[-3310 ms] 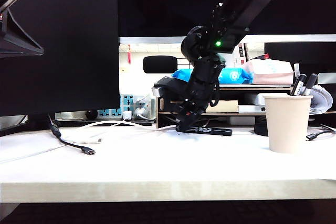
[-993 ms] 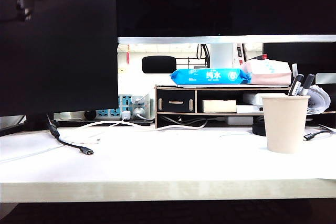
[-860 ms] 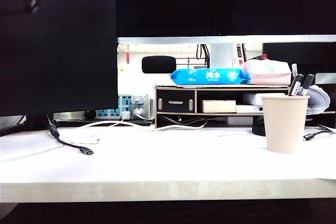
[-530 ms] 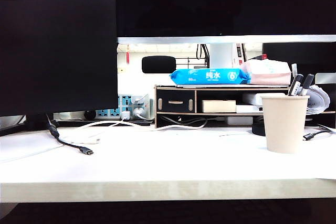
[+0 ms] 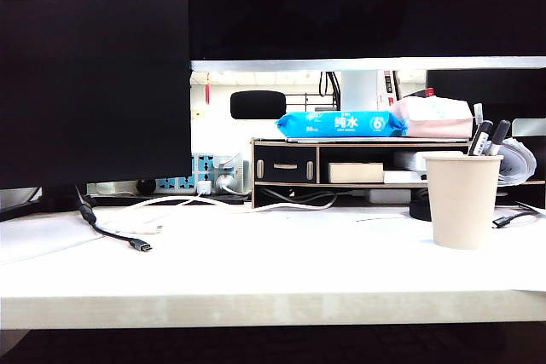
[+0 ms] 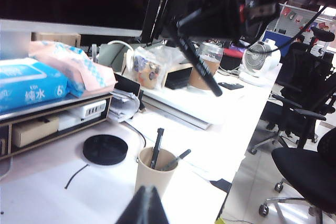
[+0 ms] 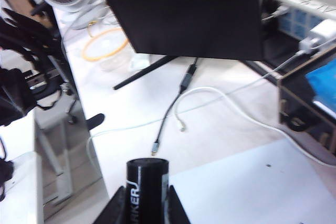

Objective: Pick up the marker and insert it into the paper cup.

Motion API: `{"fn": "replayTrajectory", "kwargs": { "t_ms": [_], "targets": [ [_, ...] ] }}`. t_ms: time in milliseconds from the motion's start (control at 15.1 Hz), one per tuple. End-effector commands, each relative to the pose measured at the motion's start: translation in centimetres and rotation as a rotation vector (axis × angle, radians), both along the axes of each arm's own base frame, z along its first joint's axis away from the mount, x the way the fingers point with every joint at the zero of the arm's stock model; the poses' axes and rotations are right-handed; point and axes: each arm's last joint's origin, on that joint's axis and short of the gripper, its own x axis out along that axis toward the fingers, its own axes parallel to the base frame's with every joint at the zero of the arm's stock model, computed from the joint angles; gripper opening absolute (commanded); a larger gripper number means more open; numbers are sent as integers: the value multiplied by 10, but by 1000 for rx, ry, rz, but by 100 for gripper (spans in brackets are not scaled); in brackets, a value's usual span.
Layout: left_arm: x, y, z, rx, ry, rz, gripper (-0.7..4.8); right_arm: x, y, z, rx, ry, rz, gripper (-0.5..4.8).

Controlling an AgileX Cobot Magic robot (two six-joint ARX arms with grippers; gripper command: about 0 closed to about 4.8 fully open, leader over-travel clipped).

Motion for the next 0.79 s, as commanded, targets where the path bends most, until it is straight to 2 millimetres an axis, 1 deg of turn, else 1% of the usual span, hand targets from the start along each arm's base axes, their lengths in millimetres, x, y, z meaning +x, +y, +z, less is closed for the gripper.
{"fn": "replayTrajectory", "kwargs": {
  "t_ms": [66,265,463,530,794],
  "targets": [
    [0,0,1,7,-23,2,-5,5,-4,-19,71,-50,71,40],
    [0,0,0,12,-13,1,-5,12,-14,-47,84,-70,53,44],
    [2,-1,-4,29,16,1,-5,17,-19,-65,116,-85,61,44],
    [3,-1,-5,34,17,1,-5,23,-19,-74,120,-86,65,44],
    [3,-2,-6,40,5,3,-5,38,-20,-90,138,-74,84,44]
  ]
}}
